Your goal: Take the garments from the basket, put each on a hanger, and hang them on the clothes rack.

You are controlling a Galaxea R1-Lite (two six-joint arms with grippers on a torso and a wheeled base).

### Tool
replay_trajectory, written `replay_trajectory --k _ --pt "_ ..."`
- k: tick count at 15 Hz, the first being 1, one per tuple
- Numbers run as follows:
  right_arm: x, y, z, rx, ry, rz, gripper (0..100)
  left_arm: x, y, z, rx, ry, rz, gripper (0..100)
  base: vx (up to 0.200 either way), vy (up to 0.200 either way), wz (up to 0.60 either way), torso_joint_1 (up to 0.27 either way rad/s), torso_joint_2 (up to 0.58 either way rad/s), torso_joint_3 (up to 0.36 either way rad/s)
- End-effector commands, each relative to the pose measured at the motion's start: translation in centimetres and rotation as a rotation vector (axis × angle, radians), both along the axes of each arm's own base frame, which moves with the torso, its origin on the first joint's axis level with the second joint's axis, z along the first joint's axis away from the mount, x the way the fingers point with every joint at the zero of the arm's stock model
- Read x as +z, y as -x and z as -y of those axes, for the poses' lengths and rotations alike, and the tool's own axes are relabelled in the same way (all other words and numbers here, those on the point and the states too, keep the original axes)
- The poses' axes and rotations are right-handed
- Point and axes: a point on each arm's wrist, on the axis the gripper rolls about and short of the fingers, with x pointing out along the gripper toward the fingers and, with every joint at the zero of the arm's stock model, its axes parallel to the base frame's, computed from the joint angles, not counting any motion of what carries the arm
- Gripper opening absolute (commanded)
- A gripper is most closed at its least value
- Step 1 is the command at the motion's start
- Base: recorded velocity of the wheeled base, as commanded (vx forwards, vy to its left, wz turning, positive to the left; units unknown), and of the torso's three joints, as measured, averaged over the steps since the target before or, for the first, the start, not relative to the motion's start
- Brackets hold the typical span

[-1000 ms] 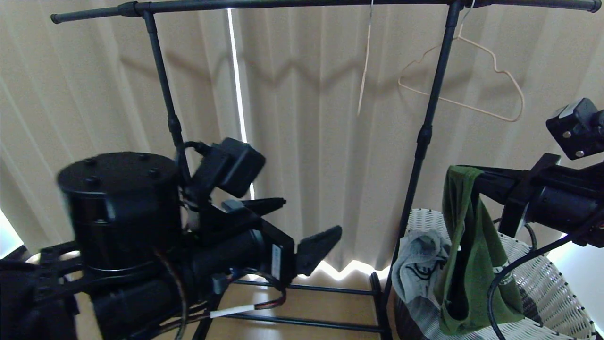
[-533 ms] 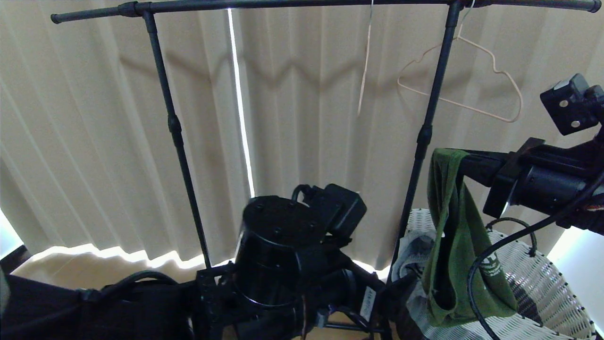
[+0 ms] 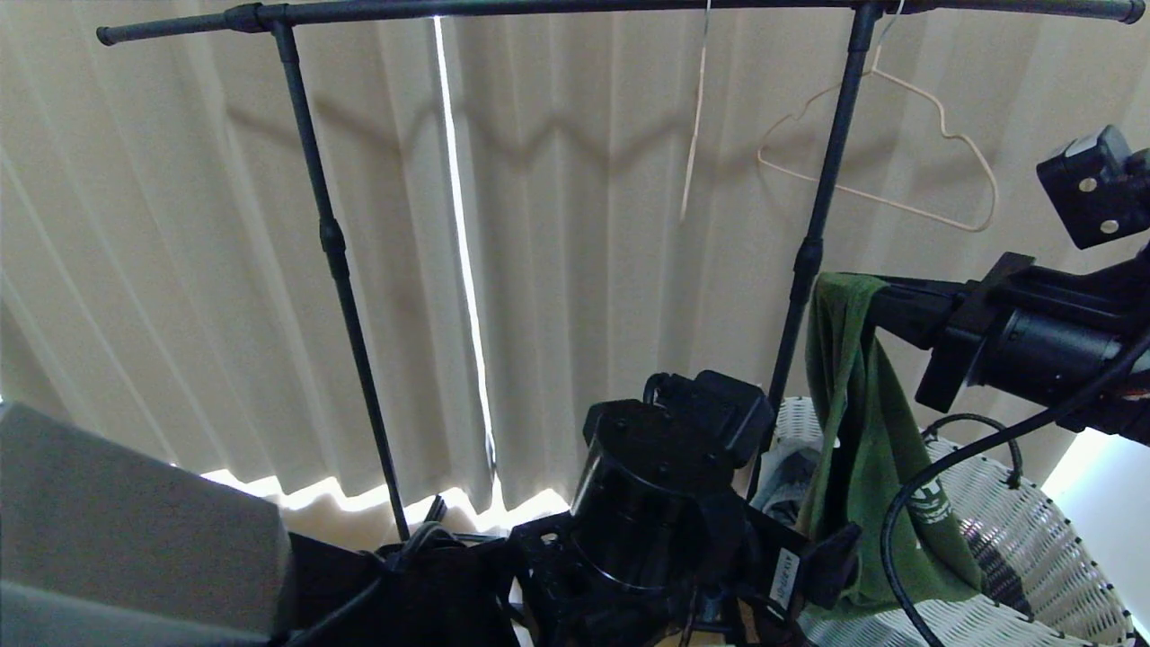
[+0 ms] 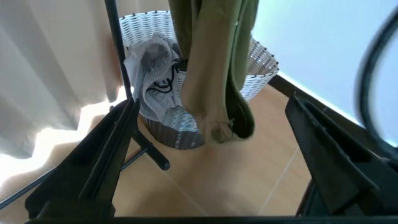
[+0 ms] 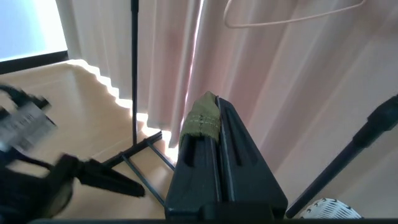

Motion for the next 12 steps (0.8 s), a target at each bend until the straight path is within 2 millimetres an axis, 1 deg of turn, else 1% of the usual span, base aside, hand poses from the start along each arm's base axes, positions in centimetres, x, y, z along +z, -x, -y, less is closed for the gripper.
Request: replay_trajectory --k 1,3,6,12 --pt "0.3 0.3 0.1 0.003 -0.006 0.013 0 -1.3 -0.8 1.2 0.051 -0.022 0.005 100 0.0 0.0 0.0 0.0 0.0 0.0" --pt "0.5 0.6 -0.2 0.018 -0.009 0.02 0 -1.4 -1.1 2.0 0.075 -0.019 0.015 100 0.0 0.0 0.0 0.0 0.0 0.0" --pt "1.4 0.6 -0.4 0.027 -0.025 0.048 0 -2.3 -1.7 2.4 0.084 -0.034 0.008 100 0.0 0.0 0.0 0.0 0.0 0.0" --pt "1.7 0.6 -0.4 0.03 -0.032 0.056 0 -2.7 -2.5 1.7 0.124 -0.053 0.005 100 0.0 0.0 0.0 0.0 0.0 0.0"
